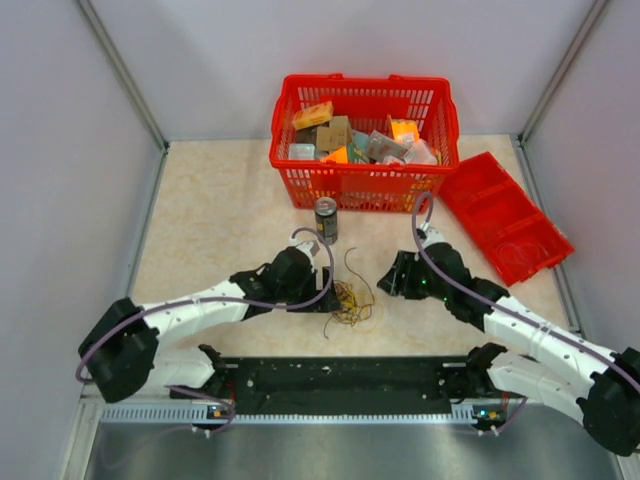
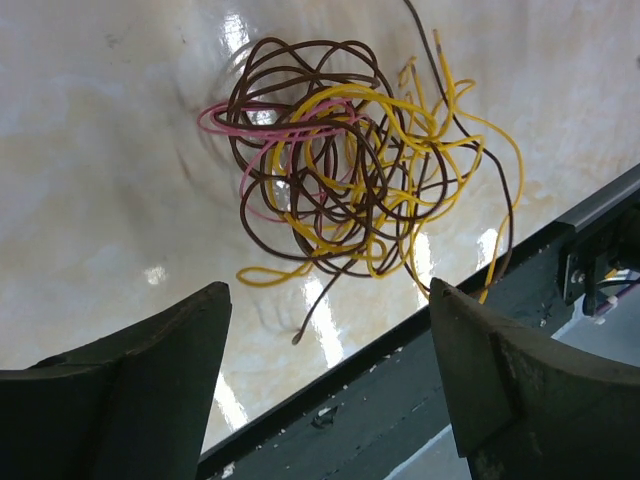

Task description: Untangle the cables

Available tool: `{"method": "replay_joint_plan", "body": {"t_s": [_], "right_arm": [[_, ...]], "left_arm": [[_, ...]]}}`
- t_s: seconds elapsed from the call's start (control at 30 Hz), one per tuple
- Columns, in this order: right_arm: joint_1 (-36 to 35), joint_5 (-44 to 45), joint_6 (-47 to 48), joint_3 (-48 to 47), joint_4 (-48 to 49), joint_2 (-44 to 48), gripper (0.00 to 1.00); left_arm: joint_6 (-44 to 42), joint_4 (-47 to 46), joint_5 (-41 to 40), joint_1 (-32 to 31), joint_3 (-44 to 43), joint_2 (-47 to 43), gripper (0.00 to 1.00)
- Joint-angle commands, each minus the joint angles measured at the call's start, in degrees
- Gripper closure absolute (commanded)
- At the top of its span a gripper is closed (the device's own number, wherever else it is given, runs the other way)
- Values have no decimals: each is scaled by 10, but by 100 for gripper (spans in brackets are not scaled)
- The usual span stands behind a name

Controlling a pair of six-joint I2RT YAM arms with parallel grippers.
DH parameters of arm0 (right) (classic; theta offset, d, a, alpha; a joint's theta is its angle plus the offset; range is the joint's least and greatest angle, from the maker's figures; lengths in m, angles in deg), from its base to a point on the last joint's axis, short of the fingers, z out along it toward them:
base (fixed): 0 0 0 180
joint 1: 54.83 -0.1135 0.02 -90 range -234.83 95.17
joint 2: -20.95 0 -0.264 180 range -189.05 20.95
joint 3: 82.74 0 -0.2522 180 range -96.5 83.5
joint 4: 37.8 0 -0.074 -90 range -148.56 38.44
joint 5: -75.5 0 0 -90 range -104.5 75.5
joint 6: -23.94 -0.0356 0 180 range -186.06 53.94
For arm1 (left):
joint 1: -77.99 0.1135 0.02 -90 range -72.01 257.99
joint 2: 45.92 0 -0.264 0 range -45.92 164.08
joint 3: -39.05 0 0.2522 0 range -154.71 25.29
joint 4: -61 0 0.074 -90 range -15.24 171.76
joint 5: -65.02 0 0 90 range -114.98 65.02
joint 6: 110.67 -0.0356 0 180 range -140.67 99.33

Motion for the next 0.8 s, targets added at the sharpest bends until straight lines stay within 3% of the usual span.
{"method": "replay_joint_plan", "body": {"t_s": [0.0, 0.23, 0.27, 0.37, 0.47, 0.63, 0.77], "right_arm": [[15, -64, 56, -50, 2, 6, 43], [-75, -134, 34, -1, 81, -64, 37], [-84, -136, 25, 6, 100, -82, 39], [-99, -100, -4, 22, 120, -102, 55], [-98, -40, -5, 14, 78, -82, 67], [-95, 42, 14, 3, 11, -44, 100], [-94, 83, 3, 2, -19, -52, 100]], "left_arm": [[-5, -60, 25, 2, -25, 54, 24], [20, -111, 43, 2, 5, 46, 70], [21, -107, 43, 2, 5, 35, 81], [7, -62, 29, 2, -12, -10, 100], [-15, 22, 5, 1, -50, -79, 100], [-61, 140, -72, 2, -117, -222, 100], [-102, 197, -144, 1, -185, -304, 100]]}}
